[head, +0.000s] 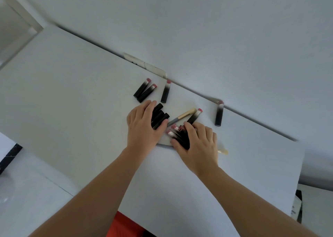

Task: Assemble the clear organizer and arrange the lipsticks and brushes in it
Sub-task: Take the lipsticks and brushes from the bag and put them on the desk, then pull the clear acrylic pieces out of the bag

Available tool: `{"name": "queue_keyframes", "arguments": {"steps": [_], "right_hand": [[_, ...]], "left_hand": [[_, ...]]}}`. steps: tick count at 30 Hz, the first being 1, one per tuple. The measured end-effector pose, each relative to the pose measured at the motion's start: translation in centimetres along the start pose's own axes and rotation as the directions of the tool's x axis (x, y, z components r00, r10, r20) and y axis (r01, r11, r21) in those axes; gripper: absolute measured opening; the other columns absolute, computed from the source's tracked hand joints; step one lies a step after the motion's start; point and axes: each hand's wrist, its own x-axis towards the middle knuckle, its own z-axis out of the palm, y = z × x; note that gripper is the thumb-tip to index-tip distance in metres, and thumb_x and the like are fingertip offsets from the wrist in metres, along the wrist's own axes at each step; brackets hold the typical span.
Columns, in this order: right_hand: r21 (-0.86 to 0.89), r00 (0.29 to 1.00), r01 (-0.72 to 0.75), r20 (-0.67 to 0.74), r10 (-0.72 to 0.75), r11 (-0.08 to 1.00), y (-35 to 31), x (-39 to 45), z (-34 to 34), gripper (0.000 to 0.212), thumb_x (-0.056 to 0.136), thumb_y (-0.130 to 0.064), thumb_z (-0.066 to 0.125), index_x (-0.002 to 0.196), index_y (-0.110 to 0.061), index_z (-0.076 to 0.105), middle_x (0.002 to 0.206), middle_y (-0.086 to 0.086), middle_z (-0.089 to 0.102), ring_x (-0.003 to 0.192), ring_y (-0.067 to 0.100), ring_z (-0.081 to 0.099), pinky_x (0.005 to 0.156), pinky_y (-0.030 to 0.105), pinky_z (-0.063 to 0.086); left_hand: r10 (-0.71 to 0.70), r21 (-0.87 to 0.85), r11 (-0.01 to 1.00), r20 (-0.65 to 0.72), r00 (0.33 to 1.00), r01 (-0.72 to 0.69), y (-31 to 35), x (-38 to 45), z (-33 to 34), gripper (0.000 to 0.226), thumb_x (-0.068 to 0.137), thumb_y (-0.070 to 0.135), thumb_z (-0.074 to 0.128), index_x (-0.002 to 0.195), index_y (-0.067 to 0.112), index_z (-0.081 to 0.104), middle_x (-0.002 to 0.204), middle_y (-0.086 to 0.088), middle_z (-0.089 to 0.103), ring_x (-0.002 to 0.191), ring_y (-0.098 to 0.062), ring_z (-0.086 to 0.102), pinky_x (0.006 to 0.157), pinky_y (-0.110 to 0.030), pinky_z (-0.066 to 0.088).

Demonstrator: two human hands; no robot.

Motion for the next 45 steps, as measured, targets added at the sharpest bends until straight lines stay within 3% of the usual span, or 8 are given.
{"name": "queue_keyframes", "arguments": {"steps": [12,19,24,26,29,33,39,45], "right_hand": [[0.022,0.999,-0.044,0.022,0.044,0.999,-0.1,-0.2,-0.8,0.066,0.084,-0.068,0.055,0.13,-0.021,0.051,0.121,0.004,0.053,0.107,0.026,0.046,0.096,0.044,0.041],[0.073,0.998,0.0,0.057,-0.004,0.997,0.3,-1.1,-3.1,0.054,0.09,-0.059,0.051,0.13,-0.023,0.051,0.122,-0.001,0.051,0.112,0.022,0.044,0.1,0.043,0.039],[0.279,0.981,-0.17,0.142,0.135,0.945,0.8,-2.1,-7.2,0.047,0.096,-0.054,0.041,0.132,-0.026,0.05,0.132,-0.007,0.051,0.123,0.012,0.042,0.108,0.037,0.037],[0.412,0.959,-0.277,0.179,0.221,0.868,1.0,-2.6,-9.3,0.041,0.099,-0.051,0.039,0.13,-0.028,0.053,0.129,-0.013,0.052,0.118,0.005,0.046,0.101,0.033,0.043],[0.584,0.916,-0.396,0.203,0.345,0.709,1.2,-4.2,-12.5,0.026,0.099,-0.047,0.045,0.121,-0.041,0.057,0.118,-0.023,0.058,0.107,-0.003,0.058,0.085,0.018,0.046],[0.704,0.886,-0.435,0.224,0.406,0.561,1.7,-8.0,-16.0,0.021,0.101,-0.038,0.054,0.115,-0.051,0.062,0.11,-0.034,0.064,0.102,-0.012,0.059,0.074,0.004,0.045],[0.801,0.873,-0.428,0.247,0.42,0.418,1.4,-15.5,-19.0,0.02,0.095,-0.031,0.058,0.111,-0.036,0.068,0.107,-0.014,0.074,0.102,0.007,0.069,0.088,0.031,0.052],[0.826,0.87,-0.444,0.304,0.389,0.348,1.5,-25.2,-21.3,0.017,0.099,-0.018,0.056,0.103,-0.024,0.072,0.095,-0.001,0.077,0.092,0.015,0.072,0.08,0.028,0.055]], "left_hand": [[0.02,-0.074,0.997,0.072,0.997,-0.015,0.4,0.2,-1.0,0.053,0.091,0.036,0.069,0.137,0.015,0.056,0.15,-0.007,0.049,0.138,-0.023,0.04,0.119,-0.037,0.019],[0.058,-0.053,0.997,0.112,0.992,-0.052,0.7,-1.2,-3.0,0.048,0.093,0.027,0.069,0.136,0.008,0.06,0.143,-0.011,0.057,0.133,-0.031,0.051,0.116,-0.044,0.031],[0.066,-0.149,0.988,0.11,0.992,-0.049,2.9,-1.7,-6.7,0.05,0.095,0.037,0.057,0.137,0.011,0.058,0.144,-0.004,0.056,0.136,-0.02,0.047,0.117,-0.032,0.025],[0.041,-0.242,0.97,0.107,0.993,-0.014,4.1,-1.8,-8.6,0.049,0.094,0.041,0.052,0.135,0.017,0.059,0.138,0.008,0.058,0.13,-0.008,0.048,0.114,-0.031,0.033],[-0.066,-0.423,0.897,0.163,0.984,0.131,5.7,-3.2,-11.4,0.039,0.093,0.044,0.053,0.129,0.031,0.06,0.121,0.03,0.059,0.115,0.01,0.053,0.096,-0.018,0.044],[-0.199,-0.628,0.714,0.24,0.95,0.308,6.7,-6.5,-14.6,0.025,0.093,0.036,0.056,0.114,0.03,0.069,0.109,0.014,0.073,0.105,-0.007,0.068,0.091,-0.026,0.054],[-0.297,-0.732,0.538,0.3,0.907,0.418,7.8,-15.0,-17.2,0.023,0.102,0.007,0.053,0.101,0.017,0.074,0.095,-0.006,0.077,0.089,-0.024,0.073,0.082,-0.035,0.059],[-0.383,-0.753,0.453,0.319,0.867,0.477,8.8,-27.8,-18.7,0.017,0.091,0.022,0.06,0.093,0.023,0.077,0.09,-0.009,0.077,0.082,-0.024,0.073,0.071,-0.034,0.06]]}}
